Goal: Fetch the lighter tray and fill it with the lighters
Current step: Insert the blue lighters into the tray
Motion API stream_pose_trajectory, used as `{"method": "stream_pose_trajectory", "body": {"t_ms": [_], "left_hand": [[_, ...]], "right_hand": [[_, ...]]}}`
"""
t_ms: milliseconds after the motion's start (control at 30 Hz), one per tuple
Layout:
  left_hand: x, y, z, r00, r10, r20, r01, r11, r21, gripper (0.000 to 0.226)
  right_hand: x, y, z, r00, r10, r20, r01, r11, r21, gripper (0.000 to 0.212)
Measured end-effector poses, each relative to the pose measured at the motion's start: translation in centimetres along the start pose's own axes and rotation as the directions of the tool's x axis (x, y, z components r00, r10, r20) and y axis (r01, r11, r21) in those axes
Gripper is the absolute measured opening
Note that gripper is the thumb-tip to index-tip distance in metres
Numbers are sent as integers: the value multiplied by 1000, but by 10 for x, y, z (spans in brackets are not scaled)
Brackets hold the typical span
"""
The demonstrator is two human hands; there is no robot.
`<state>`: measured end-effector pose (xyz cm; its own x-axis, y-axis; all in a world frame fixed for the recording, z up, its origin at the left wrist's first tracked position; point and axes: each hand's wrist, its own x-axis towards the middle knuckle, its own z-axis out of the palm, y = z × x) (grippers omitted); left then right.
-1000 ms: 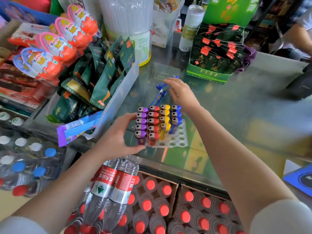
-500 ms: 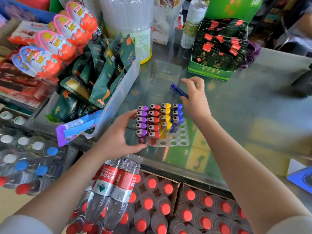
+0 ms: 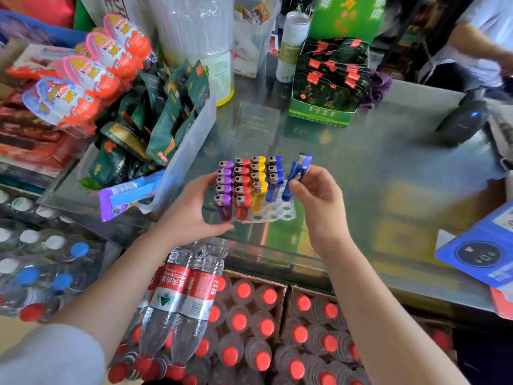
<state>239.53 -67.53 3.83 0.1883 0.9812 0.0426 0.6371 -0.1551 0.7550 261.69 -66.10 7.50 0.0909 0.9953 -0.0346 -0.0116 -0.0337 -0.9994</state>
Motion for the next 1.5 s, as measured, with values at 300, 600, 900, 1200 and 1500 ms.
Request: {"method": "stream_pose_trajectory", "body": {"t_ms": [300, 600, 900, 1200, 1500], "left_hand": [[-5, 7, -2, 1000, -16, -24, 17, 999, 32, 85], [-5, 7, -2, 999, -31, -10, 31, 999, 31, 84], [-4, 3, 0, 1000, -10, -22, 10, 1000, 9, 80], [-3, 1, 2, 999, -16, -41, 17, 1000, 8, 78], [-3, 1, 2, 999, -22, -48, 23, 999, 23, 77]], "right_hand": [[-16, 13, -4, 993, -103, 49, 111, 973, -204, 34], [-12, 17, 0, 969, -166, 185, 228, 887, -400, 26], [-5, 13, -5, 943, -205, 261, 317, 788, -528, 19], [-5, 20, -6, 910, -310, 276, 415, 715, -563, 10], [4, 17, -28, 914, -242, 327, 399, 687, -608, 10]]}}
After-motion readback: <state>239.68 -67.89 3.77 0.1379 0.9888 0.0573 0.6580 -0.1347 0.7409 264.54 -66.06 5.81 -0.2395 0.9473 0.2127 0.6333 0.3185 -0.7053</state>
